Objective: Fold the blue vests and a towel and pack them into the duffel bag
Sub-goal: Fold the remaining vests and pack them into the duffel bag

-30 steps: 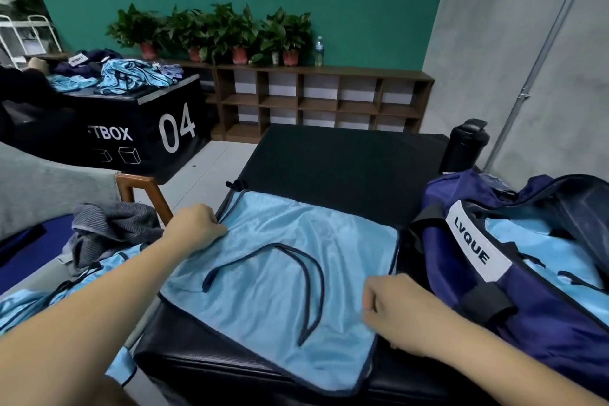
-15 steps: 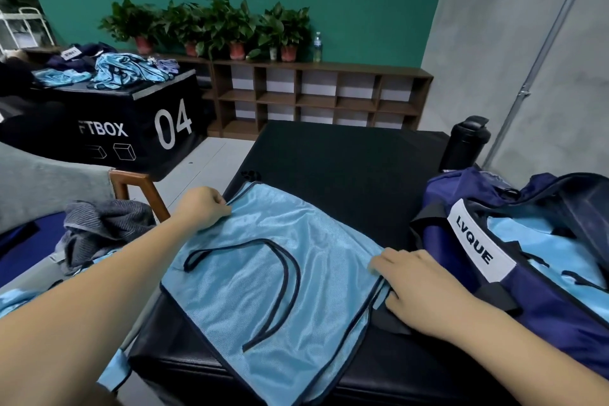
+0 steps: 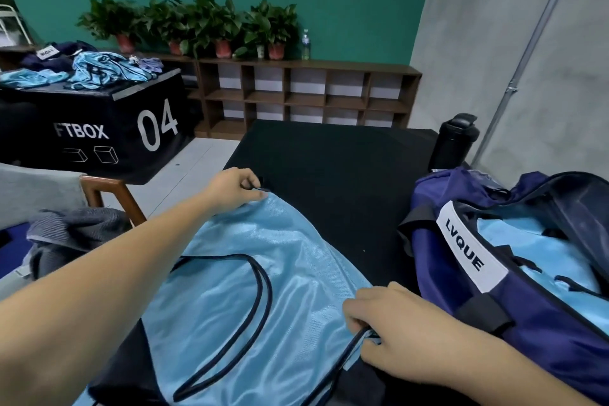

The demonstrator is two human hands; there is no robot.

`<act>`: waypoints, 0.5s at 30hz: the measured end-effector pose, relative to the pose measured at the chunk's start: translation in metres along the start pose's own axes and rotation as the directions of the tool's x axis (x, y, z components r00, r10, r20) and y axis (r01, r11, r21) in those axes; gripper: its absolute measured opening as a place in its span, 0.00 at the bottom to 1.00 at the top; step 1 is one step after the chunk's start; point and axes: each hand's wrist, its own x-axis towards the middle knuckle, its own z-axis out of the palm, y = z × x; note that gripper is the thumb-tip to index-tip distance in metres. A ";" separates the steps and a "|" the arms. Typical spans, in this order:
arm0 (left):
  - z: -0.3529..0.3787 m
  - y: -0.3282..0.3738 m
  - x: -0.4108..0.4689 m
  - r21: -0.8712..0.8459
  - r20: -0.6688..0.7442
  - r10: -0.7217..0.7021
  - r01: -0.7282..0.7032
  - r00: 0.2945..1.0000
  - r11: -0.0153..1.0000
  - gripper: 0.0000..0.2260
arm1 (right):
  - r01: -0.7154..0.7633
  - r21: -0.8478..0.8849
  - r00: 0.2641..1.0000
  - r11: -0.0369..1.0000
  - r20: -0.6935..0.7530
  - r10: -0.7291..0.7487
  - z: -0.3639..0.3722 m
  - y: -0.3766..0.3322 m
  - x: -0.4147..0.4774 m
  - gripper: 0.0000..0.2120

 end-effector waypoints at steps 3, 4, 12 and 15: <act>0.016 0.013 0.017 0.074 -0.007 -0.020 0.021 1.000 0.997 0.13 | 0.010 0.046 1.000 0.999 0.011 -0.011 0.000 0.006 0.002 0.07; 0.019 0.013 0.022 0.084 -0.035 -0.048 0.051 0.998 0.995 0.14 | 0.018 0.050 1.000 0.999 0.003 -0.018 0.000 0.007 0.002 0.07; 0.025 0.009 0.041 0.210 -0.101 -0.161 0.179 0.982 0.961 0.15 | 0.056 0.131 0.998 0.990 -0.032 -0.052 -0.001 0.015 0.001 0.06; 0.029 0.011 0.036 0.200 -0.151 -0.155 0.183 0.976 0.962 0.16 | 0.064 0.145 0.997 0.987 -0.041 -0.059 0.000 0.017 0.000 0.06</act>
